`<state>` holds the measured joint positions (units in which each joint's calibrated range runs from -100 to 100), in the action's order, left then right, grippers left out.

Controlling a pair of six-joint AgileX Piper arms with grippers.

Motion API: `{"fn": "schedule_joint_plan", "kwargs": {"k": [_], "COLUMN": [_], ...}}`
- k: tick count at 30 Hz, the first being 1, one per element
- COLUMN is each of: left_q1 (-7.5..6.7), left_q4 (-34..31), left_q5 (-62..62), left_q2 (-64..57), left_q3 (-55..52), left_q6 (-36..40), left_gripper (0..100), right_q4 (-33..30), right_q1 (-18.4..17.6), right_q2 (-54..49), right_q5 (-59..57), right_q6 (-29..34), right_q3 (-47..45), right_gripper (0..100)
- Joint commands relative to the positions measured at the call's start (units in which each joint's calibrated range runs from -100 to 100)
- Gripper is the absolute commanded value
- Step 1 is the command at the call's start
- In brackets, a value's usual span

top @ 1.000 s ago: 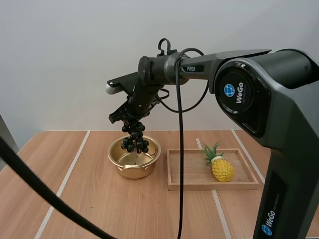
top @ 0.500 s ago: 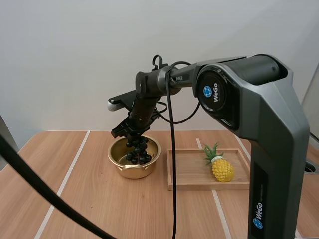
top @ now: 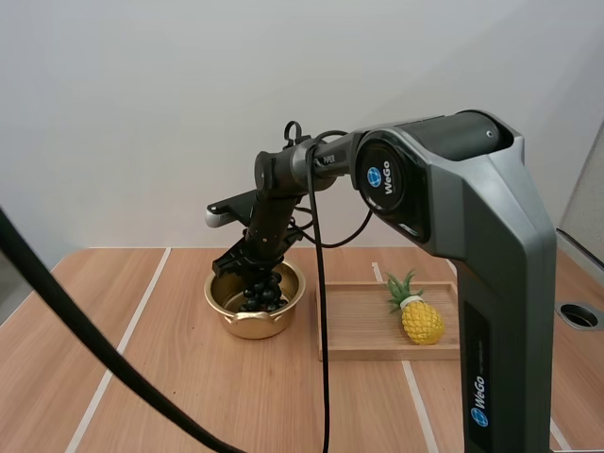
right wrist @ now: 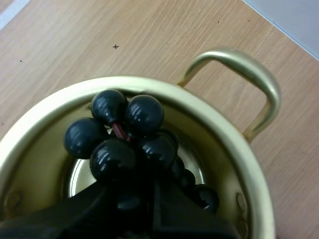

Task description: Open the pot, put the grape inside, and close it

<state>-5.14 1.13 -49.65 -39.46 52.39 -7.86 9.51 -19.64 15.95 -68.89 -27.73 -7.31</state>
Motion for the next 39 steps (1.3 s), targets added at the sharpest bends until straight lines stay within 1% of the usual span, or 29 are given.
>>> {"fn": "schedule_joint_plan", "kwargs": {"k": [1,9,16,28,39], "left_q1": [-0.12,-0.12,-0.12,-0.12,-0.12], "left_q4": [0.0,-0.1,-0.1,-0.1,-0.1], "left_q5": [0.5,0.5,0.5,0.5,0.5], "left_q2": [0.3,0.5,0.5,0.5,0.5], "left_q3": [0.1,0.1,0.1,0.1,0.1], "left_q6": [0.3,0.3,0.3,0.3,0.3], "left_gripper": [0,0,0,0,0], "right_q4": [-0.2,-0.2,-0.4,-2.2,-2.1], "right_q1": [-0.2,-0.2,-0.2,-0.2,-0.2], "right_q2": [1.9,4.4,4.5,4.5,4.5], "right_q5": [-4.9,-4.9,-5.1,-12.0,-12.2], "right_q6": [-0.3,-0.3,-0.3,-0.5,-0.6], "right_q3": [-0.3,-0.3,-0.3,-0.3,-0.3], "right_gripper": [0,0,0,0,0]}}
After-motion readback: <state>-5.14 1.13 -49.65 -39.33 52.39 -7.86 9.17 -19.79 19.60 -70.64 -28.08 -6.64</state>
